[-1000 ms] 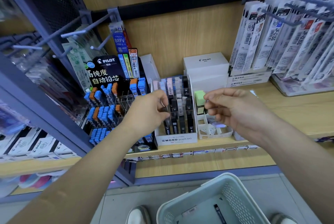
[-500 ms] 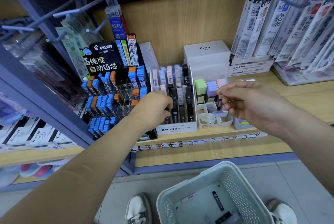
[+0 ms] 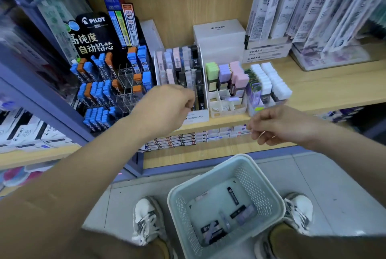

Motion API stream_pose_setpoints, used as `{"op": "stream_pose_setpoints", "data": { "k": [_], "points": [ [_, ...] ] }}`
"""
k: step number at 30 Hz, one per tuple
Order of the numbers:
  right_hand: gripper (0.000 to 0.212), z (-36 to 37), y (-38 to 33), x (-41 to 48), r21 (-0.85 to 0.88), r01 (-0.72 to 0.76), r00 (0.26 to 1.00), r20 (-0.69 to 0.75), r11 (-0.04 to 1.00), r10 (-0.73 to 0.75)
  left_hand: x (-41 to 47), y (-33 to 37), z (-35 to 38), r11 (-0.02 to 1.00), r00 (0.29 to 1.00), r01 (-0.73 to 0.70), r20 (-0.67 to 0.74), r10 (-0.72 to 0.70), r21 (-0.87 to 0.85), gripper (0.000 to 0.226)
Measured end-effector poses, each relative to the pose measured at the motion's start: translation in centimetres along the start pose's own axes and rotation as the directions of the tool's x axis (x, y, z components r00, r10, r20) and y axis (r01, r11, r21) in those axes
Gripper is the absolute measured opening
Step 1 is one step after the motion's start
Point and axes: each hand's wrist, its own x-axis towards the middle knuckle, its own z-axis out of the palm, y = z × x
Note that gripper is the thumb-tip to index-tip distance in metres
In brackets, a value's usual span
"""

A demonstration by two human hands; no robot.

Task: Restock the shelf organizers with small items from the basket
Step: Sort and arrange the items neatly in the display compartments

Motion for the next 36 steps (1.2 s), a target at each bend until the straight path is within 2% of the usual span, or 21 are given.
{"op": "stream_pose_setpoints", "data": {
  "k": [3, 6, 8, 10, 12, 14, 16, 19, 21, 23, 27, 31, 34, 36],
  "points": [
    [0.012, 0.5, 3.3, -0.8, -0.171, -0.031, 0.999, 0.001, 0.985, 0.032, -2.3, 2.6, 1.1, 0.994, 0.996, -0.051, 0.073, 0.059, -0.100, 0.006],
    [0.014, 1.4, 6.5, -1.5, -0.251, -0.100, 0.994, 0.023, 0.963, 0.109, -4.3, 4.6, 5.0, 0.991, 0.960, -0.035, 0.272, 0.070, -0.131, 0.006],
    [0.015, 2.7, 8.8, -1.2, -0.179, -0.177, 0.983, 0.016, 0.968, 0.183, -5.6, 5.9, 9.1, 0.990, 0.887, 0.024, 0.459, 0.044, -0.141, 0.011],
    [0.013, 5.0, 11.1, 0.0, -0.147, -0.232, 0.972, 0.002, 0.961, 0.235, -7.0, 6.8, 14.2, 0.989, 0.777, 0.095, 0.629, 0.000, -0.117, 0.017],
    [0.010, 7.8, 14.1, 2.1, -0.205, -0.250, 0.966, 0.013, 0.946, 0.258, -8.7, 7.0, 19.9, 0.974, 0.685, 0.194, 0.727, -0.052, -0.114, 0.019],
    [0.016, 10.7, 16.9, 4.1, -0.277, -0.265, 0.957, 0.040, 0.924, 0.287, -10.3, 7.5, 25.0, 0.954, 0.622, 0.267, 0.780, -0.065, -0.134, 0.013],
    [0.025, 12.8, 19.6, 5.7, -0.305, -0.308, 0.939, 0.052, 0.901, 0.339, -11.6, 8.1, 29.0, 0.953, 0.587, 0.281, 0.806, -0.077, -0.113, 0.009],
    [0.038, 14.6, 23.0, 7.6, -0.363, -0.382, 0.902, 0.052, 0.850, 0.428, -13.0, 9.3, 33.5, 0.956, 0.560, 0.283, 0.822, -0.105, -0.071, 0.024],
    [0.051, 15.1, 24.9, 9.0, -0.443, -0.411, 0.881, 0.031, 0.797, 0.472, -13.4, 9.8, 35.8, 0.963, 0.565, 0.266, 0.817, -0.117, -0.046, 0.040],
    [0.055, 15.8, 26.0, 10.3, -0.502, -0.422, 0.872, 0.001, 0.755, 0.489, -13.0, 10.0, 37.1, 0.962, 0.601, 0.263, 0.792, -0.108, -0.068, 0.049],
    [0.056, 18.3, 26.9, 11.6, -0.639, -0.331, 0.906, -0.010, 0.695, 0.423, -12.0, 9.4, 37.4, 0.960, 0.625, 0.225, 0.781, -0.010, -0.168, 0.042],
    [0.057, 20.7, 27.1, 11.8, -0.745, -0.242, 0.949, -0.048, 0.621, 0.313, -11.9, 8.7, 36.9, 0.965, 0.569, 0.228, 0.822, -0.021, -0.133, 0.050],
    [0.047, 22.1, 26.6, 12.2, -0.711, -0.261, 0.953, -0.081, 0.653, 0.293, -11.9, 8.8, 36.8, 0.971, 0.565, 0.210, 0.825, -0.022, -0.117, 0.058],
    [0.040, 22.8, 26.9, 12.8, -0.684, -0.205, 0.969, -0.042, 0.700, 0.243, -12.2, 8.9, 37.0, 0.972, 0.565, 0.201, 0.825, -0.015, -0.120, 0.064]
  ]
}}
